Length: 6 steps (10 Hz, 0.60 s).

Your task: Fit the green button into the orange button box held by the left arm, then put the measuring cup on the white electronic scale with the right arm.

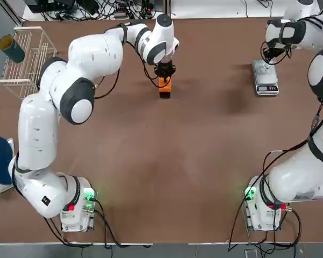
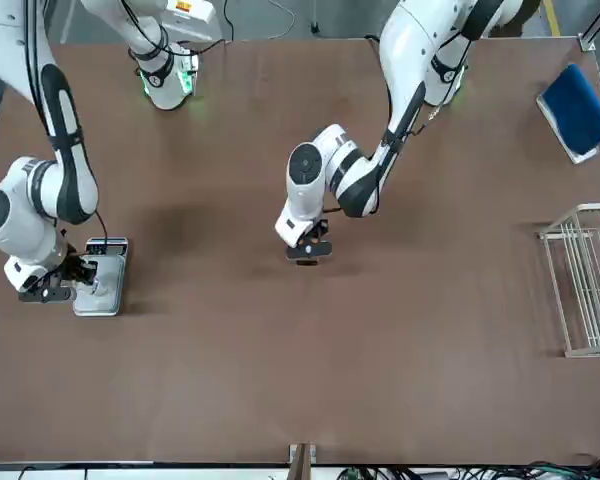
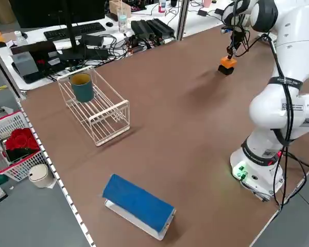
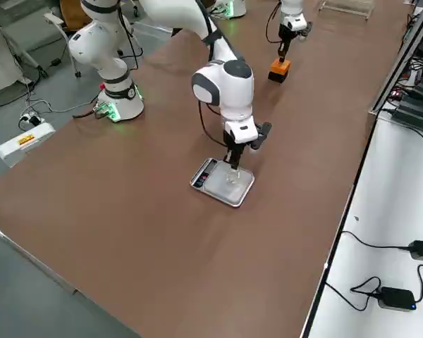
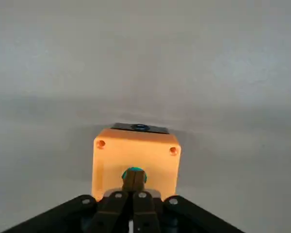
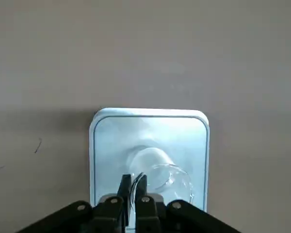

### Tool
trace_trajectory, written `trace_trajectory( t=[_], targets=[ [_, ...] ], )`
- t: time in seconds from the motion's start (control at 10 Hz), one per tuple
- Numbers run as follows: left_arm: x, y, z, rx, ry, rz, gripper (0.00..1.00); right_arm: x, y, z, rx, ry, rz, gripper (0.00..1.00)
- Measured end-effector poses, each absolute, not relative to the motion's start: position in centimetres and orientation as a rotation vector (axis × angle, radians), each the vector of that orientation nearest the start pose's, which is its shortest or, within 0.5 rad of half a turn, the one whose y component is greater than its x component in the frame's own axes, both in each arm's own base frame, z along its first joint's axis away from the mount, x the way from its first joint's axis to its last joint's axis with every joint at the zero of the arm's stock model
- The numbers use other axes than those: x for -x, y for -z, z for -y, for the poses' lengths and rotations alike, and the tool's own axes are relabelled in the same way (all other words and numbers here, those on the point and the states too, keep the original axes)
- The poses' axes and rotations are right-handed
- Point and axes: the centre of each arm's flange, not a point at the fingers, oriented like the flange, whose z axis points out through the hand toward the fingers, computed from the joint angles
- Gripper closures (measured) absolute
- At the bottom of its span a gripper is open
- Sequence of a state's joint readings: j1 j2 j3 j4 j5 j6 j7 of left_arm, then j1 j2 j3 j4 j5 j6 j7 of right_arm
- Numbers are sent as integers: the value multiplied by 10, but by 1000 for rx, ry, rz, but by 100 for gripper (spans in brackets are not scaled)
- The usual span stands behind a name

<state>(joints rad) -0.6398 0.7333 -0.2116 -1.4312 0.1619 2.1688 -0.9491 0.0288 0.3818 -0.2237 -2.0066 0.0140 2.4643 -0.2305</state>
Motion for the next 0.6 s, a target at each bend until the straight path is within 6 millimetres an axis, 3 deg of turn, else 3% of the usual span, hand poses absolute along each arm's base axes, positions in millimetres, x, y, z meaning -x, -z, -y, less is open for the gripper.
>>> trace_trajectory(
  t=[0.6],
  targets=[
    [-504,-262,521,3145,26,76,99,-597,-261,116,3234,127,95,93]
  ],
)
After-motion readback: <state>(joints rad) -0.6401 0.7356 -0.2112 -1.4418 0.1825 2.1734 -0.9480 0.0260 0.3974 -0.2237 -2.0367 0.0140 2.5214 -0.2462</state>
